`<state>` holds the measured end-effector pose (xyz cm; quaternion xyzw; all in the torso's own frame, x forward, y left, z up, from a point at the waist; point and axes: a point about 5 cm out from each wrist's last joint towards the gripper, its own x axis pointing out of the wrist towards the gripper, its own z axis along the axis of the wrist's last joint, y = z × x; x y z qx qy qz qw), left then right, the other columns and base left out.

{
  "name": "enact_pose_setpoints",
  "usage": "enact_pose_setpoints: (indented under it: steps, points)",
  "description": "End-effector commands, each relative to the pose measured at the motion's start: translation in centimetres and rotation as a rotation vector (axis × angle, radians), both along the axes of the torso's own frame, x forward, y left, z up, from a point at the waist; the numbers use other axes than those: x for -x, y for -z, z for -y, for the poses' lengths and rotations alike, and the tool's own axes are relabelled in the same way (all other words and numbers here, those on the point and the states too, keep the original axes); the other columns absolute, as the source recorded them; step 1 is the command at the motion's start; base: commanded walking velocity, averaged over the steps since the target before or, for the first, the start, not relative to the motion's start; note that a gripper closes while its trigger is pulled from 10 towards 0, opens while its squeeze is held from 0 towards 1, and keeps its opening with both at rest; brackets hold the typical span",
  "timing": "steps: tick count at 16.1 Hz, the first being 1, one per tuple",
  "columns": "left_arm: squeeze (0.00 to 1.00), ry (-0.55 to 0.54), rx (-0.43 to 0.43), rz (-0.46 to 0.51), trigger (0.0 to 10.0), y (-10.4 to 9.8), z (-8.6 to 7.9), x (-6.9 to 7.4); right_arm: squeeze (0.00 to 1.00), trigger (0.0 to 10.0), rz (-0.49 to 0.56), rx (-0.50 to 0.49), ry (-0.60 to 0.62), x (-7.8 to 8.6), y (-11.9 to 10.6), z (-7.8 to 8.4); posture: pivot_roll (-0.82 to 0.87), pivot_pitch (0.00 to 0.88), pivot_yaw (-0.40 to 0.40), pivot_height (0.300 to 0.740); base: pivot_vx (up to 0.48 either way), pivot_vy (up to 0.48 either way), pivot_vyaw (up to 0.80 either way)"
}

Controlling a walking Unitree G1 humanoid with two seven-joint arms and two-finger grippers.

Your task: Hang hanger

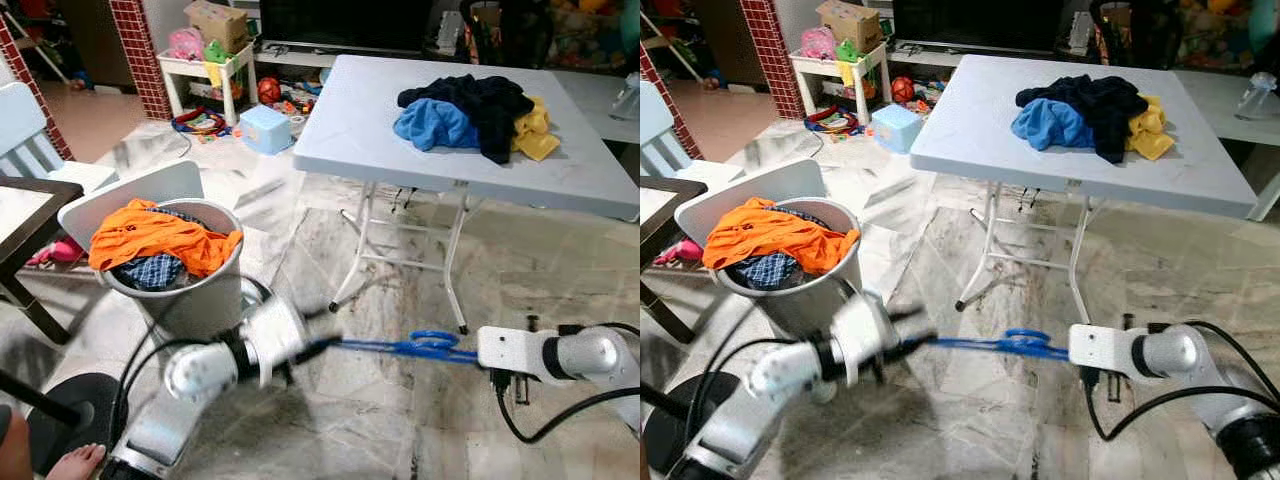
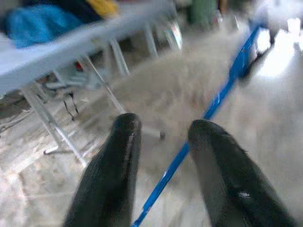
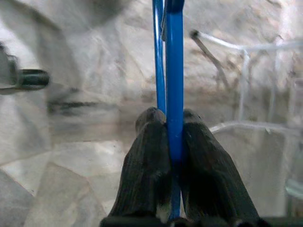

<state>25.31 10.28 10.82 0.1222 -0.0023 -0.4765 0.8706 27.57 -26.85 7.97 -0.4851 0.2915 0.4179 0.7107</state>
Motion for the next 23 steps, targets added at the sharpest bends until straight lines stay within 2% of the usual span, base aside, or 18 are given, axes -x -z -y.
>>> enact_pose_setpoints:
  steps: [1,3,5,6,7,8,11,13,15,17,18,19,21,23]
  points:
    - [1.0,-0.067,0.026,-0.013,10.0,0.0,-0.8,0.0,0.0,0.0,0.064,-0.037,0.062,-0.8,-0.4,-0.1,-0.03,0.001,-0.04,0.74,0.0,0.0,0.0]
    - [1.0,-0.224,0.11,-0.027,10.0,0.1,-1.3,0.0,0.0,0.0,0.107,-0.133,0.208,-1.1,0.1,-0.1,-0.03,0.0,-0.045,0.74,0.0,0.0,0.0]
    - [1.0,-0.385,0.177,-0.039,10.0,0.2,-1.5,0.1,0.0,0.0,0.145,-0.298,0.425,-1.0,0.7,-0.2,-0.03,0.0,-0.051,0.74,0.0,0.0,0.0]
    - [1.0,-0.429,0.181,-0.04,10.0,0.2,-1.6,0.2,0.0,0.0,0.165,-0.36,0.525,-0.9,1.1,-0.1,-0.03,0.0,-0.051,0.74,0.0,0.0,0.0]
    - [1.0,-0.503,0.171,-0.034,10.0,0.5,-1.9,0.1,0.0,0.0,0.188,-0.483,0.72,-0.4,1.6,-0.2,-0.04,0.0,-0.047,0.74,0.0,0.0,0.0]
    - [1.0,-0.534,0.177,-0.04,10.0,0.5,-2.0,-0.1,0.0,0.0,0.183,-0.548,0.814,0.1,2.1,-0.4,-0.04,0.002,-0.042,0.74,0.0,0.0,0.0]
    - [1.0,-0.649,0.227,-0.074,10.0,0.4,-2.7,-0.5,0.0,0.0,0.246,-0.704,1.075,1.0,2.2,-0.8,-0.05,0.009,-0.024,0.74,0.0,0.0,0.0]
    - [1.0,-0.724,0.245,-0.087,10.0,0.5,-3.2,-0.5,0.0,0.0,0.311,-0.756,1.25,2.5,2.4,-1.5,-0.06,0.013,-0.02,0.74,0.0,0.0,0.0]
    - [1.0,-0.738,0.248,-0.103,10.0,0.7,-3.4,-0.4,0.0,0.0,0.343,-0.781,1.274,3.4,2.3,-2.7,-0.06,0.01,-0.018,0.74,0.0,0.0,0.0]
    - [1.0,-0.724,0.256,-0.136,10.0,0.9,-3.3,-0.4,0.0,10.0,0.357,-0.842,1.332,3.5,2.0,-3.3,-0.06,0.011,-0.017,0.74,0.0,0.0,0.0]
    - [0.0,-0.696,0.285,-0.154,10.0,0.6,-3.0,-0.4,0.0,10.0,0.371,-0.842,1.316,3.3,1.6,-3.6,-0.06,0.015,-0.015,0.74,0.0,0.0,0.0]
    - [0.0,-0.681,0.3,-0.154,10.0,0.4,-2.8,-0.5,0.0,10.0,0.405,-0.827,1.3,3.3,1.1,-3.8,-0.06,0.02,-0.013,0.74,0.0,0.0,0.0]
    - [0.0,-0.654,0.327,-0.178,10.0,0.3,-2.3,-0.4,0.0,10.0,0.348,-0.863,1.31,3.4,1.3,-4.5,-0.06,0.023,-0.011,0.74,0.0,0.0,0.0]
    - [0.0,-0.612,0.347,-0.188,10.0,0.1,-1.8,-0.3,0.0,10.0,0.345,-0.874,1.279,3.4,1.0,-5.2,-0.06,0.023,-0.011,0.74,0.0,0.0,-0.26]
